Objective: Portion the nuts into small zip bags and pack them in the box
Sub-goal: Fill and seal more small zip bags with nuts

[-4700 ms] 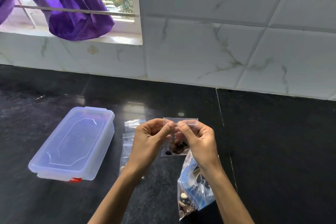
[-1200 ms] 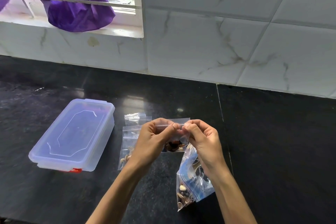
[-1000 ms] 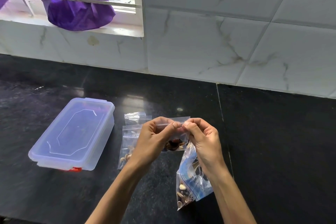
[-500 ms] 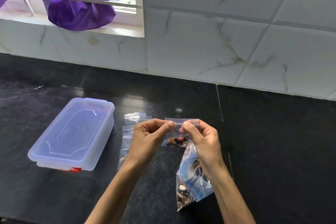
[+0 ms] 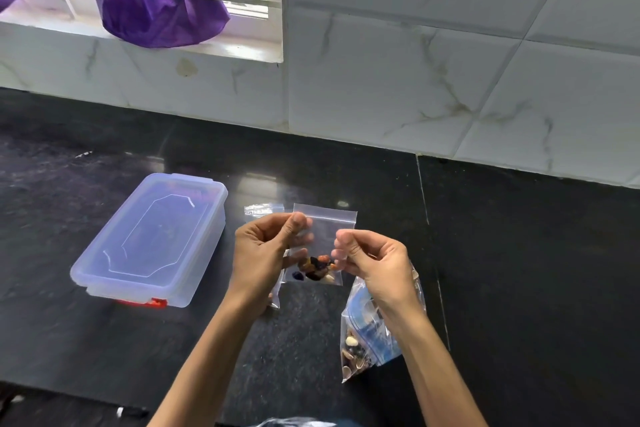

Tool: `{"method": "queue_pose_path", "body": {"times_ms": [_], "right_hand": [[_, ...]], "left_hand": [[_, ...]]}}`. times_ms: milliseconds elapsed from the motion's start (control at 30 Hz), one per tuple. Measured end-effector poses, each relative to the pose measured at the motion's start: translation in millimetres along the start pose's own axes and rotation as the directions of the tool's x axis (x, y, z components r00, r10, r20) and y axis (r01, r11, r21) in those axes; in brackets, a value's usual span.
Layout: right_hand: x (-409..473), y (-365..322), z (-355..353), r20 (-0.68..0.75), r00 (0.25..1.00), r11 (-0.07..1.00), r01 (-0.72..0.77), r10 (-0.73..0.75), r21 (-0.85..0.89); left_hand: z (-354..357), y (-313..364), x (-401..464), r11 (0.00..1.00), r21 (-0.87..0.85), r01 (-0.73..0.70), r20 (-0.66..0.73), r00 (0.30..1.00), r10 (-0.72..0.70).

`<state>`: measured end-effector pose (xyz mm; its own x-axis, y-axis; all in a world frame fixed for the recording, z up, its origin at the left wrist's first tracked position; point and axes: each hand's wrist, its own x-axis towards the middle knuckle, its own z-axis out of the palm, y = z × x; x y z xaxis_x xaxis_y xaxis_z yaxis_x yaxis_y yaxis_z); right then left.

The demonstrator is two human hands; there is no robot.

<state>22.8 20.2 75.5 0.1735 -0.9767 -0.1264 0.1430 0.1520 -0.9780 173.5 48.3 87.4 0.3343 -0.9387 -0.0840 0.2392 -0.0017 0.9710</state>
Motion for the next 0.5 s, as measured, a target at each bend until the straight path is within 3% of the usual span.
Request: {"method": "queue_pose_path", "body": {"times_ms": [133, 267, 367, 500], "right_hand": [[-3.3, 8.5, 9.4, -0.022, 1.0, 1.0, -0.012, 0.012, 0.003], [-10.3, 24.2, 18.2, 0.032, 0.994, 0.992, -0.107, 0.105, 0.066], [-21.6, 44.1, 24.6, 0.107, 0.973, 0.979, -0.203, 0.206, -0.031], [-33.1, 68.4, 36.8, 0.059, 0.959, 0.956, -0.27, 0.278, -0.116]], "left_hand": [[-17.0, -3.9, -10.2, 0.992, 0.048, 0.115, 0.024, 0.993, -0.117], [-39.2, -13.4, -26.0, 0.978, 0.04, 0.203, -0.056, 0.978, -0.2], [-54.8, -20.8, -39.7, 0.975, 0.063, 0.211, -0.131, 0.971, -0.201], [-76.4, -35.2, -53.2, 0.967, 0.103, 0.233, -0.182, 0.96, -0.212]]}}
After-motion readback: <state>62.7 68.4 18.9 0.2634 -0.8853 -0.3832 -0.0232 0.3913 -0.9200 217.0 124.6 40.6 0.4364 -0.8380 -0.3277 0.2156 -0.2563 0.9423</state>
